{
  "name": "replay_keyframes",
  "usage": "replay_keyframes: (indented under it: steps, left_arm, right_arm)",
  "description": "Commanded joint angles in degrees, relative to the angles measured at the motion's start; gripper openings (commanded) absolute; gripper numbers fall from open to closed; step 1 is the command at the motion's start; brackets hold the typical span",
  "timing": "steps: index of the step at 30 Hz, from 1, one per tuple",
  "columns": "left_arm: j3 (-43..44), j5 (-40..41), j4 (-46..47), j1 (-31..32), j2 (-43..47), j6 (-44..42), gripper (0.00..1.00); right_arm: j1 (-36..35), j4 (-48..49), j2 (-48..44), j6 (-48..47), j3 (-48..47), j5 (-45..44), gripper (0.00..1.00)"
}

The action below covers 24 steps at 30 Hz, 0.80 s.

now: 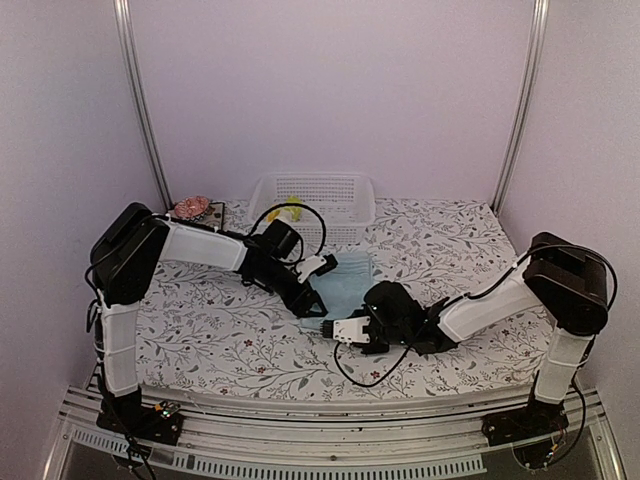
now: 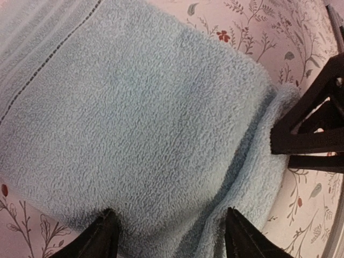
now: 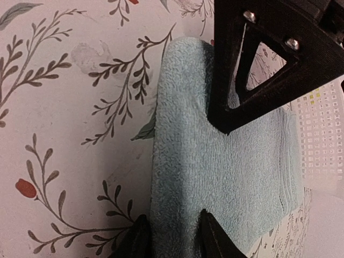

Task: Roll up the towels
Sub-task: Roll the towel at the center of the board.

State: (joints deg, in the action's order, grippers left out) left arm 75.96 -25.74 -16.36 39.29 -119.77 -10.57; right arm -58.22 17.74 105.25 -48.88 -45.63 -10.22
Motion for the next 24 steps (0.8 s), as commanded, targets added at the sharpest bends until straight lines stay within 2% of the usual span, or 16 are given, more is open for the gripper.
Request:
replay_keyframes:
  steps: [1,3,8,11,17,24]
  left_arm:
    - [-3.5,3.0,-7.2,-1.2,-3.4,1.6,0.69]
    - [-4.1,3.3,-7.0,-1.1,-2.8,1.8,0.69]
    - [-5.1,4.8,-5.5,-1.3,-0.4,2.5,0.7]
    - [-5.7,6.8,-3.9,-1.4,2.5,2.6,0.73]
    - [-10.9,11.5,3.4,-1.7,13.7,1.1,0.96]
    - [-24.8,12.0,18.2,-1.3,26.9,-5.4,0.97]
  right_arm:
    - [-0.4,-3.0,2.8,3.2,-0.4,-2.7,0.32]
    - [-0.4,-3.7,3.0,4.4,-0.7,-2.4,0.28]
    - [-0.3,-7.8,3.2,5.9,-2.3,0.0,0.1]
    - [-0.3,-10.2,2.9,7.2,-3.1,1.6,0.05]
    - [0.8,-16.8,0.9,10.8,-5.6,10.8,0.04]
    - [3.6,-26.5,0.8,15.1,-9.7,20.3,0.04]
